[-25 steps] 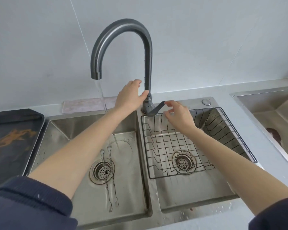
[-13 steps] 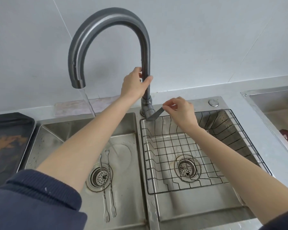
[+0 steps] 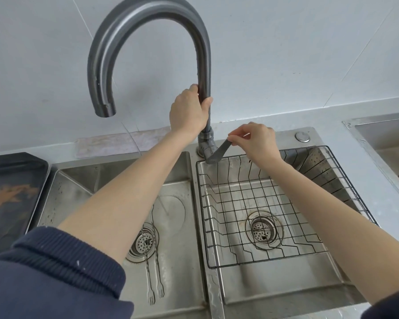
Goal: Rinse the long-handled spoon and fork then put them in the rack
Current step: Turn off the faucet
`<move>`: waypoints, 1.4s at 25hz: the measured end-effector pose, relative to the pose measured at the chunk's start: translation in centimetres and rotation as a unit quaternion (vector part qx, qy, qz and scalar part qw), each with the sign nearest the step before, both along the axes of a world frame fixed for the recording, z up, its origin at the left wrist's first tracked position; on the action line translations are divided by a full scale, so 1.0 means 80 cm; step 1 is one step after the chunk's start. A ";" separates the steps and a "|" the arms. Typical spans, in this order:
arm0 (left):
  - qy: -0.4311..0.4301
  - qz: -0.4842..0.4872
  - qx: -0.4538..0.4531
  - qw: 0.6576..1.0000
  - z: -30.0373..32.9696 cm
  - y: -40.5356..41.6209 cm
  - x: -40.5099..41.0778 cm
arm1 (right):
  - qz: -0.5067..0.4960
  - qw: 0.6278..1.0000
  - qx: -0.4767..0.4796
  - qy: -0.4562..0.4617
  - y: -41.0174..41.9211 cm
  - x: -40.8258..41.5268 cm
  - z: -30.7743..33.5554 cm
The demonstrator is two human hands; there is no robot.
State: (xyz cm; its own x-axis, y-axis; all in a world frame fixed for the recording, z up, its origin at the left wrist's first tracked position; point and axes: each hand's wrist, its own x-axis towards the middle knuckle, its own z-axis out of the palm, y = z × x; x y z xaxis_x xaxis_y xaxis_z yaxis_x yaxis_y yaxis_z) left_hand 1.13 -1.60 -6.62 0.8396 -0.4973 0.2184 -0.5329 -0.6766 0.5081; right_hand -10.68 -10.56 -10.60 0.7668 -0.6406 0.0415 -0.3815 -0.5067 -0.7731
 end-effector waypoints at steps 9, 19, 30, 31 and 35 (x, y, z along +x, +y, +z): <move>0.012 0.006 -0.010 1.000 -0.003 0.000 0.001 | -0.005 1.000 0.021 0.004 0.000 0.007 0.002; 0.091 -0.029 -0.028 0.995 0.012 0.013 -0.008 | -0.019 0.995 -0.074 0.065 0.024 0.006 0.005; 0.087 -0.054 0.090 0.991 -0.016 0.133 -0.037 | 0.083 0.979 -0.158 0.095 0.128 -0.010 0.010; 0.091 -0.055 0.091 0.990 -0.020 0.147 -0.038 | 0.093 0.979 -0.154 0.099 0.138 -0.011 0.006; 0.120 -0.035 0.110 0.986 -0.037 0.198 -0.041 | 0.131 0.972 -0.140 0.133 0.174 -0.013 -0.013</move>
State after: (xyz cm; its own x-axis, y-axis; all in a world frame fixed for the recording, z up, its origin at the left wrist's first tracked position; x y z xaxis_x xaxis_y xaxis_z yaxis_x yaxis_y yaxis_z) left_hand -2.11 14.20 -9.55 0.8159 -0.5692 -0.1018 -0.4646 -0.7501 0.4707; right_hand -11.72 3.38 -11.65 0.9096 -0.4140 -0.0361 -0.3786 -0.7898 -0.4826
